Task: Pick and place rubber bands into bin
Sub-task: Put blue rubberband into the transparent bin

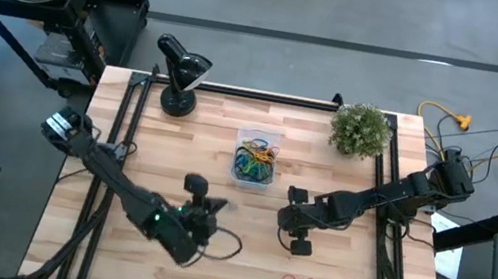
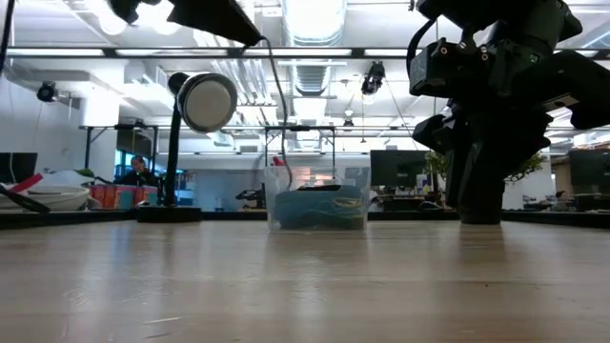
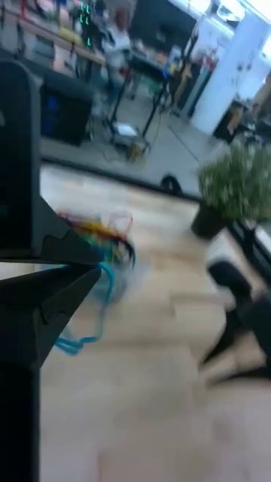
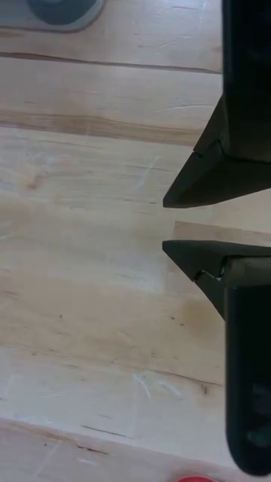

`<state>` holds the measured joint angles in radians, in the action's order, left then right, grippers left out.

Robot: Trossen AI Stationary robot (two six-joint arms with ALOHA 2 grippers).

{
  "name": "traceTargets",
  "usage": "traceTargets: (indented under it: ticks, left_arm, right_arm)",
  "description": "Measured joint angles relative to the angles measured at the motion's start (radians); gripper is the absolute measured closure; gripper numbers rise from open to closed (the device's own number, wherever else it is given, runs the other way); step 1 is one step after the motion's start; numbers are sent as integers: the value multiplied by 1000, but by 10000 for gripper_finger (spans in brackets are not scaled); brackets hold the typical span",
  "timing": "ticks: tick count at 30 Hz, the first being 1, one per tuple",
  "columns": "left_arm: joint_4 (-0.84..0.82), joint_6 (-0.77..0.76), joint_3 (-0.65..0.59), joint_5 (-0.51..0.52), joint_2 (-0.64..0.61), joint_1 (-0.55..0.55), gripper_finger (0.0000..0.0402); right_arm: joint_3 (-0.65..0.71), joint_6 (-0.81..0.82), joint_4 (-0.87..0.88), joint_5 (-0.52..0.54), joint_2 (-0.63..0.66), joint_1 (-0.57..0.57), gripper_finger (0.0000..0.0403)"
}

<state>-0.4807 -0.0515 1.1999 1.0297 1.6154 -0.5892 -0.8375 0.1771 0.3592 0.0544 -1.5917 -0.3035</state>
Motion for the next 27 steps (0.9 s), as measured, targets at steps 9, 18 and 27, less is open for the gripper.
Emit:
traceTargets:
  ticks: [9, 18, 27]
  left_arm:
    - [56, 231, -2, 7, -89, 209, 401]
    - [254, 434, -15, -226, -105, 452, 401]
    - [314, 453, -39, -433, -64, 638, 402]
  right_arm:
    - [0, -13, -4, 3, 0, 0, 331]
    - [0, -24, -6, 25, 0, 0, 332]
    - [5, -31, -8, 27, 0, 0, 331]
